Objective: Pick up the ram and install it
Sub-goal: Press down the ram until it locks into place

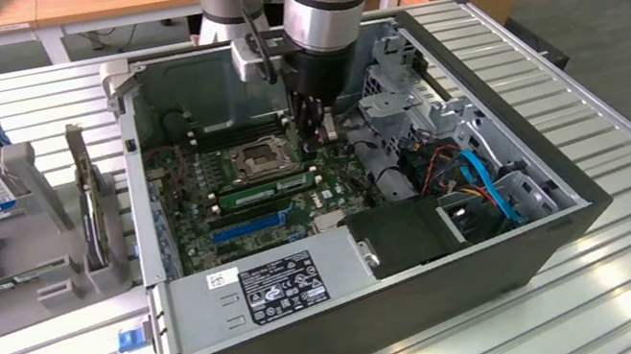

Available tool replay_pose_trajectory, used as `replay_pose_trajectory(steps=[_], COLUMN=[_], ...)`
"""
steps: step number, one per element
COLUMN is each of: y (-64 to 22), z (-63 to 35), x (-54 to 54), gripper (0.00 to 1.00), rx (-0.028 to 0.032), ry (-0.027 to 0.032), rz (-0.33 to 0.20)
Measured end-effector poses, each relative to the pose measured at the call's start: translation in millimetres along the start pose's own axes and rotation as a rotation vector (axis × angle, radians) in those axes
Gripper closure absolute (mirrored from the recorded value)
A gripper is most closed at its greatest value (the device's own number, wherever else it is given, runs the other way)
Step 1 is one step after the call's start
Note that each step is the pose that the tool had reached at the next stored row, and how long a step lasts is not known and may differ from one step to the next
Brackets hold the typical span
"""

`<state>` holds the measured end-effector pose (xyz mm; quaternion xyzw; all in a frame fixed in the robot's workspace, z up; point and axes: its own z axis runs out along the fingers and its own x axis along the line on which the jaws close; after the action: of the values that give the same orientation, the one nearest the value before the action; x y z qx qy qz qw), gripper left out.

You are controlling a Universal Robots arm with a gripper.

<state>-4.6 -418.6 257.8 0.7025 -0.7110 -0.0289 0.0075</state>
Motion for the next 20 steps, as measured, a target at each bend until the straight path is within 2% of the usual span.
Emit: replay_pose_trajectory(steps=[11, 13, 17, 20], y=[-0.6, -0.6, -6.8, -7.1], z=[12.1, 12.5, 12.4, 12.3], x=[0.3, 0.4, 0.3, 0.3], gripper=[0.9, 0.9, 0.9, 0.9], rx=[0.0008, 0.0008, 0.0008, 0.0008], ry=[-0.0002, 0.0002, 0.0, 0.0], rz=[0.0, 0.0, 0.0, 0.0])
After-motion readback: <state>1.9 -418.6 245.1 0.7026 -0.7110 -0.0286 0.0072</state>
